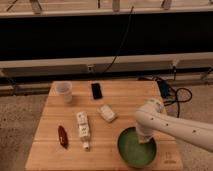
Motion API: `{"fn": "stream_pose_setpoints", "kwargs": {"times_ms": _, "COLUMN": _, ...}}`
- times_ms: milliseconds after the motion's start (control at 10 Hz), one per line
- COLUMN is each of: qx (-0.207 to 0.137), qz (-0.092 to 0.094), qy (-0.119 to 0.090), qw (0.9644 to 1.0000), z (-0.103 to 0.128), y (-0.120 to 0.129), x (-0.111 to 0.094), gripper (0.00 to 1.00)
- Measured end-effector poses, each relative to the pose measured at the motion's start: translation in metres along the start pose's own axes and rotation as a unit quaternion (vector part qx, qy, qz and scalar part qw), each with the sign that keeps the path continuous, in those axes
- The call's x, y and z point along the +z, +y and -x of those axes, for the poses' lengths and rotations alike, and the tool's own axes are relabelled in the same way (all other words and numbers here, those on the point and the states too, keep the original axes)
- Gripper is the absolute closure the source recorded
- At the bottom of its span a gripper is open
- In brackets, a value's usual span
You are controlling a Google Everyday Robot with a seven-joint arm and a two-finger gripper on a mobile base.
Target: Push the ceramic bowl across the table
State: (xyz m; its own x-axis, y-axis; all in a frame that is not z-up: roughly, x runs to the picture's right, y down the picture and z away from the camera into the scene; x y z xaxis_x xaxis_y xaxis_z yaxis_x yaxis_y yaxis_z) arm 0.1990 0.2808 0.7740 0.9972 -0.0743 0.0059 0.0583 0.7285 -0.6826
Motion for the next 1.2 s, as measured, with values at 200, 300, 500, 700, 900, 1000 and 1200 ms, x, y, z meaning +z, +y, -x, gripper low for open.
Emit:
{"fn": "stream_pose_setpoints", "kwargs": {"times_ms": 200, "qx": -0.003, "qz": -0.002, "qy": 0.003, "qw": 1.0000, "z": 0.000, "y": -0.005, "x": 0.004, "gripper": 0.96}}
{"fn": "stream_pose_setpoints", "kwargs": {"times_ms": 300, "qx": -0.005, "qz": -0.003, "qy": 0.005, "qw": 1.0000, "z": 0.000, "y": -0.007, "x": 0.006, "gripper": 0.96}}
{"fn": "stream_pose_setpoints", "kwargs": {"times_ms": 500, "qx": -0.006, "qz": -0.007, "qy": 0.005, "qw": 0.9999, "z": 0.001, "y": -0.015, "x": 0.006, "gripper": 0.96}}
{"fn": "stream_pose_setpoints", "kwargs": {"times_ms": 700, "qx": -0.008, "qz": -0.011, "qy": 0.007, "qw": 0.9999, "z": 0.001, "y": -0.020, "x": 0.008, "gripper": 0.96}}
{"fn": "stream_pose_setpoints", "kwargs": {"times_ms": 900, "qx": -0.011, "qz": -0.012, "qy": 0.008, "qw": 0.9998, "z": 0.003, "y": -0.023, "x": 0.008, "gripper": 0.96}}
{"fn": "stream_pose_setpoints", "kwargs": {"times_ms": 1000, "qx": -0.011, "qz": -0.013, "qy": 0.008, "qw": 0.9998, "z": 0.003, "y": -0.023, "x": 0.008, "gripper": 0.96}}
{"fn": "stream_pose_setpoints", "kwargs": {"times_ms": 1200, "qx": -0.010, "qz": -0.014, "qy": 0.009, "qw": 0.9998, "z": 0.002, "y": -0.026, "x": 0.008, "gripper": 0.96}}
